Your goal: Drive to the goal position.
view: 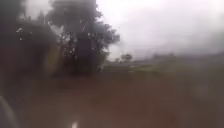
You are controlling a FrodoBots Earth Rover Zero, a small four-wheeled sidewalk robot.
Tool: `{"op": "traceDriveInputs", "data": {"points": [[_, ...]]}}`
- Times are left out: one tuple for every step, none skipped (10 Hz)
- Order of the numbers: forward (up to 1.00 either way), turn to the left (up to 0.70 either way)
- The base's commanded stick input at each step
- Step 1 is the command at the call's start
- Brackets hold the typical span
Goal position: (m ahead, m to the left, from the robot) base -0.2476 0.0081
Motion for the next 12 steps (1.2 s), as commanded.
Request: {"op": "traceDriveInputs", "data": {"points": [[0.70,0.00],[0.70,0.00],[0.70,0.00],[0.63,0.00],[0.05,0.00],[0.00,0.00],[0.00,0.00],[0.00,0.00],[0.00,0.00],[0.00,0.00],[0.00,0.00],[0.00,0.00]]}}
